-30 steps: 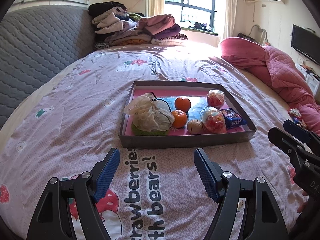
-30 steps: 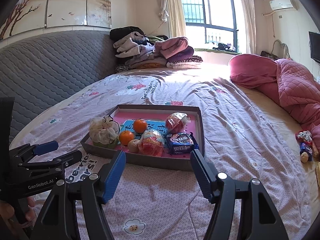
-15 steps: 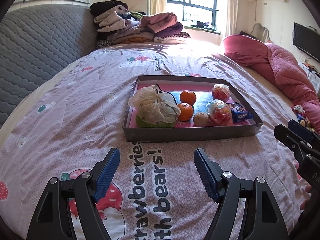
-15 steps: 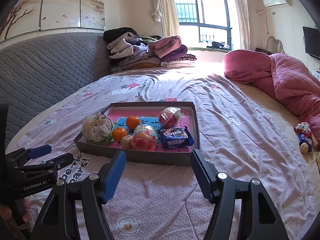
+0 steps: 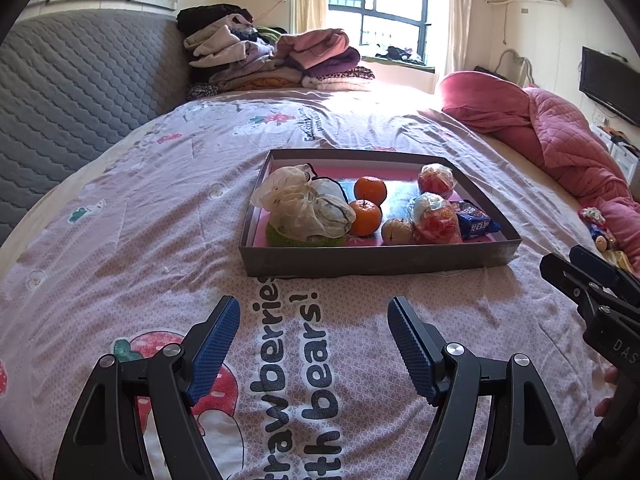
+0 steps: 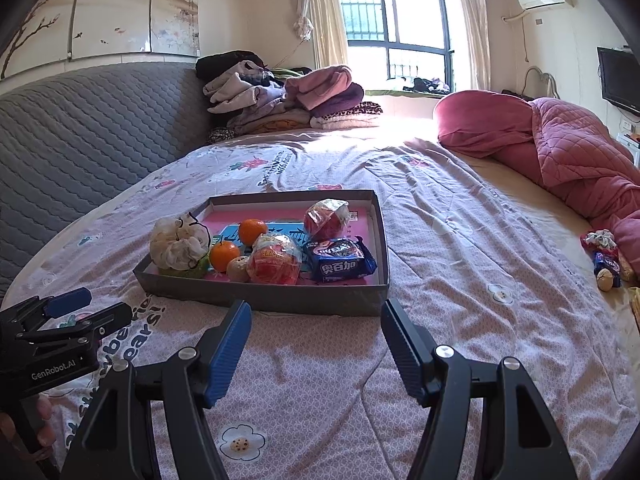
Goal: Organize objects
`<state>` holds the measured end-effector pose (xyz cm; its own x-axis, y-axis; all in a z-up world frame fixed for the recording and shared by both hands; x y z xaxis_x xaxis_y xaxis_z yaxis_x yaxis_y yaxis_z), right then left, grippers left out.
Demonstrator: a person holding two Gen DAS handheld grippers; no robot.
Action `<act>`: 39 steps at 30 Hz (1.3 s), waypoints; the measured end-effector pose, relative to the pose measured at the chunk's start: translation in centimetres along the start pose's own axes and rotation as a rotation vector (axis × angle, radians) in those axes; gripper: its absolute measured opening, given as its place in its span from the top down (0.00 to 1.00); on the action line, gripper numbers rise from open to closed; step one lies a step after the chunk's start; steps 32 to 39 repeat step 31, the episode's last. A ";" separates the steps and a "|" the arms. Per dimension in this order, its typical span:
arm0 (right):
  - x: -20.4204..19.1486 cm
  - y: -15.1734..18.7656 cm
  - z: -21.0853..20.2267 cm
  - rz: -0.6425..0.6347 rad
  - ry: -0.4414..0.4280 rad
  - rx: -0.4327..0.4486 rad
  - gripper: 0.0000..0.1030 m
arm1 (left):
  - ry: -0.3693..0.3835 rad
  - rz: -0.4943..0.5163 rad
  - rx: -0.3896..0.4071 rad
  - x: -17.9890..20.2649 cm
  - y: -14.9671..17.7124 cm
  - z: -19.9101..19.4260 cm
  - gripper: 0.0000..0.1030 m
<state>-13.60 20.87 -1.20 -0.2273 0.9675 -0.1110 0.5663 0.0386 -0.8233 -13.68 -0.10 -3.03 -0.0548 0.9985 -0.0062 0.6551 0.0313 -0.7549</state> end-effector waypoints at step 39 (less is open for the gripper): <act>0.6 3.4 1.7 0.026 0.007 -0.090 0.35 | 0.003 -0.008 -0.038 -0.9 2.1 2.1 0.25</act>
Point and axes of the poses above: each gripper's, at about its wrist camera, not at the fingertips, and z roughly the way its jaws point, x to its right, y to its underside, the point moved 2 cm from there along z, roughly the way its jaws point, and after that the axes turned 4 degrees about -y, right-handed, at the moved point
